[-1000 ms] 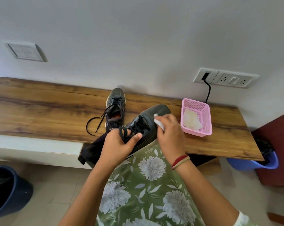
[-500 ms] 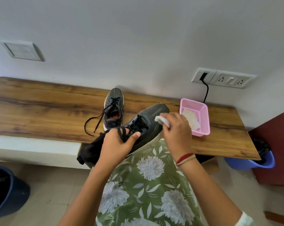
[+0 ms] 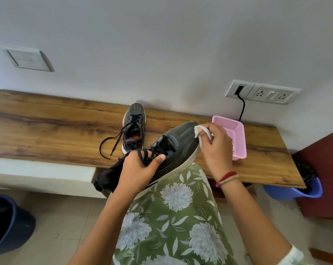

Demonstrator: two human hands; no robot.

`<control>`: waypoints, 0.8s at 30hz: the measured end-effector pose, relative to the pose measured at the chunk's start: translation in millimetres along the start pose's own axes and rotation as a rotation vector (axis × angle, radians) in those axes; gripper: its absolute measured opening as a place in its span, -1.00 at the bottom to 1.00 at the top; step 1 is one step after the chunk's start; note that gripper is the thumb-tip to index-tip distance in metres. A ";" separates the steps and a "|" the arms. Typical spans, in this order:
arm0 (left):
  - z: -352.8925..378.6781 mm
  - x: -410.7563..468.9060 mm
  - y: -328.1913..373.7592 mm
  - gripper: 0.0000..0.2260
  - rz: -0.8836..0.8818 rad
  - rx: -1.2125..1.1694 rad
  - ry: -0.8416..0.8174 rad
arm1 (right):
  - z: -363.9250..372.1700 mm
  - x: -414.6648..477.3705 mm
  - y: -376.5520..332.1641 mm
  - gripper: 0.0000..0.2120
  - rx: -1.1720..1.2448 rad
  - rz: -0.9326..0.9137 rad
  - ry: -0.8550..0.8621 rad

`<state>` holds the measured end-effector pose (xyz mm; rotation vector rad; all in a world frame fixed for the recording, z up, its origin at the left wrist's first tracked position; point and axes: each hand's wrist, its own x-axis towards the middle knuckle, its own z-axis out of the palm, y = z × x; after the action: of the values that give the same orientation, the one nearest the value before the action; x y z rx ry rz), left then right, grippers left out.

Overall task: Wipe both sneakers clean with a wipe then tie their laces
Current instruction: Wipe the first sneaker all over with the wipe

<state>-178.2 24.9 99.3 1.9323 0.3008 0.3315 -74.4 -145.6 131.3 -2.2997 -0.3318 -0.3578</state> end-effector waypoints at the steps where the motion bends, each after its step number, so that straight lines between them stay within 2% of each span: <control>1: 0.7 -0.6 0.4 -0.53 -0.002 0.008 -0.002 | 4.2 -4.4 0.0 -0.91 -0.118 -0.055 -0.010; 3: 1.4 -1.6 1.9 -0.53 0.014 0.046 -0.013 | 13.3 -16.1 -4.0 -0.87 -0.241 -0.132 -0.039; 7: 1.4 -1.3 1.3 -0.56 0.020 0.106 -0.024 | 28.7 -36.6 -14.1 -0.85 -0.221 -0.136 -0.076; 9: 0.4 -1.2 -2.3 -0.55 0.009 0.112 -0.016 | 25.6 -33.5 -16.7 -0.88 -0.060 -0.016 -0.165; 11: -1.7 -0.4 -5.7 -0.53 0.001 0.107 0.001 | 17.9 -24.3 -15.6 -0.89 0.239 0.146 -0.337; 12: -2.9 0.8 -6.5 -0.53 0.001 0.095 0.007 | 14.0 -20.9 -13.8 -0.88 0.291 0.142 -0.378; 15: -4.7 4.0 -3.7 -0.55 0.024 0.100 -0.002 | 9.2 -16.9 -5.0 -0.93 -0.012 -0.158 -0.282; 18: -2.3 3.5 -1.0 -0.55 0.038 0.106 -0.008 | 8.6 -14.5 -2.1 -0.96 -0.244 -0.345 -0.217; 21: 1.4 2.8 0.1 -0.54 0.045 0.152 -0.020 | 10.6 -9.0 0.8 -0.92 -0.421 -0.431 -0.149; 24: 3.4 2.7 -1.7 -0.54 0.035 0.206 -0.017 | 12.1 -2.2 6.8 -0.86 -0.517 -0.419 -0.115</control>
<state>-174.6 23.5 96.8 2.1440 0.2998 0.3164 -72.2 -141.5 118.1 -2.7540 -0.8717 -0.5740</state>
